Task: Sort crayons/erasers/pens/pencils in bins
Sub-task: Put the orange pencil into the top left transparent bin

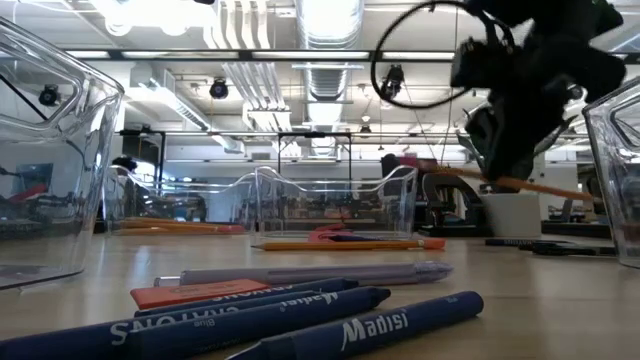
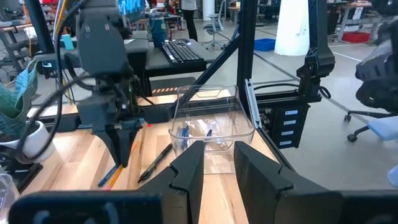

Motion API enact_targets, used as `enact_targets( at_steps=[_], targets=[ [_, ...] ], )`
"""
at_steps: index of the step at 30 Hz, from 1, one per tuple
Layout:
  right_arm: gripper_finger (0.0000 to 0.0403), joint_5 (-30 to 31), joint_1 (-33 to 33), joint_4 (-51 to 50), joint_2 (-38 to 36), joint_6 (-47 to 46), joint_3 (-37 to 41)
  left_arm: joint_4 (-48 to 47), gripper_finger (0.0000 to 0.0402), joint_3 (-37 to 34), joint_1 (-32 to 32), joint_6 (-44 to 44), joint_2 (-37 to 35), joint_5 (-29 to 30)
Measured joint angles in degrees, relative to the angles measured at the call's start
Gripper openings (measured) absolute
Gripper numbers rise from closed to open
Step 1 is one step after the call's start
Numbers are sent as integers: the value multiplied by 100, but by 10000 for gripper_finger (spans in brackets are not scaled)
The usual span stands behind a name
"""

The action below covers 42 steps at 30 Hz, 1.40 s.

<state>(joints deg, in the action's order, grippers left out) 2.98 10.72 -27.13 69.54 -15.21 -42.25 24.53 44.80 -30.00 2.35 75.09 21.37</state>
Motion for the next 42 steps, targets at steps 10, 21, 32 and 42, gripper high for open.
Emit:
enact_targets(
  at_steps=[10, 21, 32, 42],
  targets=[
    [13, 367, 0, 65, 0, 638, -827, -33, 75, -17, 16, -181, 0, 251],
    [13, 775, -26, 92, 0, 1526, -1807, -63, 115, -13, 283, -472, 0, 482],
    [13, 1059, -26, 1648, -2, 2573, -2299, 268, 175, 9, 1005, 145, 2, 2143],
    [13, 1013, -27, 2086, -2, 2725, -2178, 1384, 176, 20, 1155, -761, 2, 1467]
  ],
)
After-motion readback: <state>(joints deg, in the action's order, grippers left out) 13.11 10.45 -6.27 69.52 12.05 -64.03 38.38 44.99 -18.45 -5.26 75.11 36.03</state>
